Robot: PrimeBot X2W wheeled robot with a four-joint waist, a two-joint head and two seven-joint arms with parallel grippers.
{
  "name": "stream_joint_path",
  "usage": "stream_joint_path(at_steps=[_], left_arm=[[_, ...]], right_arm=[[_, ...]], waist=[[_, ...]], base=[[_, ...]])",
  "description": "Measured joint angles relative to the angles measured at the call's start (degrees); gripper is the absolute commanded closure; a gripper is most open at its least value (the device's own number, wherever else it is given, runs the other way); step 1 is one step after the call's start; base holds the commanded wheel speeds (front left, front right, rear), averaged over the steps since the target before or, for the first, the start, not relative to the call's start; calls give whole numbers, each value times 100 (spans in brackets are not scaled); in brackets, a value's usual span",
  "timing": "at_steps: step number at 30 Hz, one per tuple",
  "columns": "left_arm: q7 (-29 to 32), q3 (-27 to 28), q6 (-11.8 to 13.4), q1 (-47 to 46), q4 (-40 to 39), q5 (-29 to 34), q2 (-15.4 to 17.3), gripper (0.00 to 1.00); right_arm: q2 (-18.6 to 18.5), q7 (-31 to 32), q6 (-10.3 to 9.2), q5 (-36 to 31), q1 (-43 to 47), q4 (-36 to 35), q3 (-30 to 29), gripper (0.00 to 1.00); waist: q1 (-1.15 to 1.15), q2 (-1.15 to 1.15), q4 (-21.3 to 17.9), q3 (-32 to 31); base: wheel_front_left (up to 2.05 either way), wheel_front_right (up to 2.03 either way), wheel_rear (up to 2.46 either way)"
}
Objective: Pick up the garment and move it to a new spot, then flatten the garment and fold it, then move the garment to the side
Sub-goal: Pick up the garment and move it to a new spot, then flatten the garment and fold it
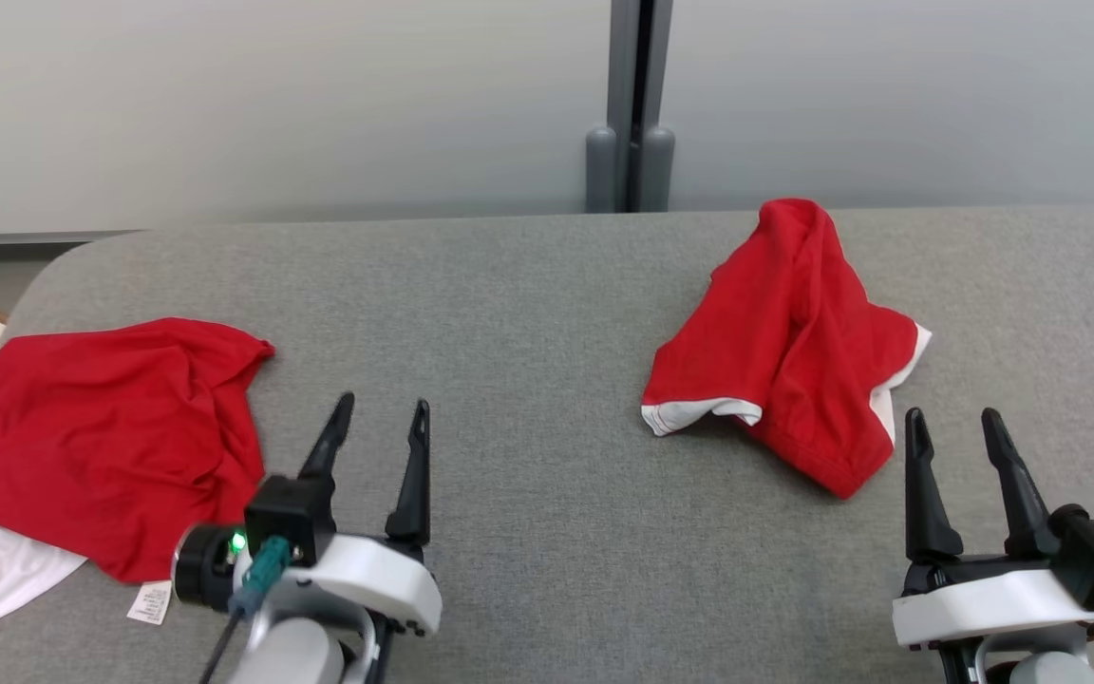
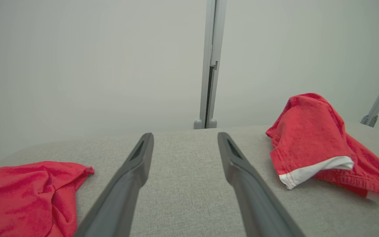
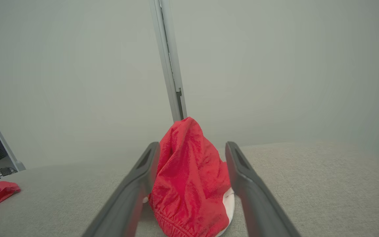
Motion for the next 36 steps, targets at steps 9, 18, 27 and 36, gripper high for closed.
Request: stream_joint_path(at_steps=[9,18,27,36], left_arm=[[-1,536,-165,870,-636,623,-468,0],[-1,779,-417,887,-591,940,-628,0],[-1,710,-548,848,-426,1126,-710,0],[-1,314,-466,629,-365,993,-725,0]], right_arm=[[0,77,0,-18,121,-16,77,0],[0,129,0,-48,93,133,-48,0],[-1,181,0,140,-264,1007,-480,0],[-2,42,0,410,-879,2485,-779,0]], waist=[[0,0,195,-226],[0,0,289,-41],[0,0,409,270],[0,0,658,504]], base=[[0,0,0],[0,0,0],[0,0,0],[0,0,0]])
